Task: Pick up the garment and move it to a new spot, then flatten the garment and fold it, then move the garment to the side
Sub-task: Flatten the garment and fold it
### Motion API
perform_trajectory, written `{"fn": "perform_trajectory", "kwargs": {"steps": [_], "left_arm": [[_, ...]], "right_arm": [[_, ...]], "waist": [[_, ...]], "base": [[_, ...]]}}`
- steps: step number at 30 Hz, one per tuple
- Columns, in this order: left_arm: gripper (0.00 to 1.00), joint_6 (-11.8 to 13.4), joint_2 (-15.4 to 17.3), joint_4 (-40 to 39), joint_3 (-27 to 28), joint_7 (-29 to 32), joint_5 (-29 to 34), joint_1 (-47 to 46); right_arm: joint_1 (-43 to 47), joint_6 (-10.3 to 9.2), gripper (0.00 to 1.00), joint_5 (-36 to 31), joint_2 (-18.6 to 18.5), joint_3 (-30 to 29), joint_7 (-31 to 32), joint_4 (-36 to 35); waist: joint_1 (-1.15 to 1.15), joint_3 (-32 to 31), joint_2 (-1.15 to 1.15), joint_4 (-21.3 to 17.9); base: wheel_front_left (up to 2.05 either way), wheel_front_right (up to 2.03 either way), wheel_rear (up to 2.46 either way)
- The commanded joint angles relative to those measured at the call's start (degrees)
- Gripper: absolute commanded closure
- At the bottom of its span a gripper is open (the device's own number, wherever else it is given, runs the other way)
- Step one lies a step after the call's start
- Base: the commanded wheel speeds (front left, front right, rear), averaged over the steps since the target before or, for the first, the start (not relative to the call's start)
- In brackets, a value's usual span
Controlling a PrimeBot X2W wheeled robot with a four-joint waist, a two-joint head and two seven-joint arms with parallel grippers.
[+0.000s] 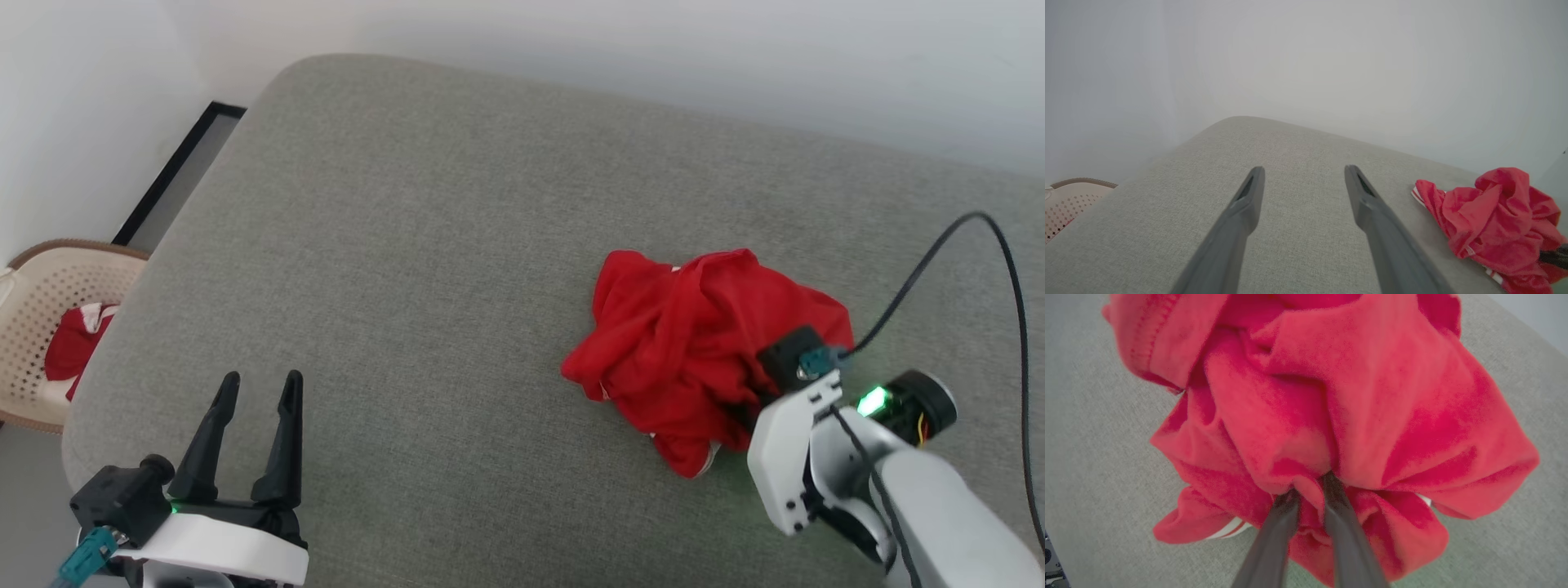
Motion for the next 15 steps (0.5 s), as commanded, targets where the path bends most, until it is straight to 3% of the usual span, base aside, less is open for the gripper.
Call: {"fn": "perform_trajectory", "kwargs": {"steps": [1,7,15], "left_arm": [[0.00,-0.20,-0.14,0.24,0.12,-0.27,-0.34,-0.82],[0.00,-0.20,-0.44,0.60,0.67,-0.27,-0.51,-0.73],[0.00,-0.20,-0.68,0.44,0.63,-0.27,-1.01,-0.96]], "right_arm": [[-1.50,-0.04,1.00,0.65,-0.18,0.17,0.60,0.16],[-4.96,-0.04,1.00,3.55,-0.93,-1.42,2.21,-3.42],[-9.32,-0.04,1.00,3.71,-3.01,-9.15,3.75,-7.72]], "waist": [[0.00,0.53,0.00,0.54],[0.00,0.67,0.00,0.21],[0.00,0.62,0.00,-0.71]], "base": [[0.00,0.00,0.00],[0.00,0.00,0.00],[0.00,0.00,0.00]]}}
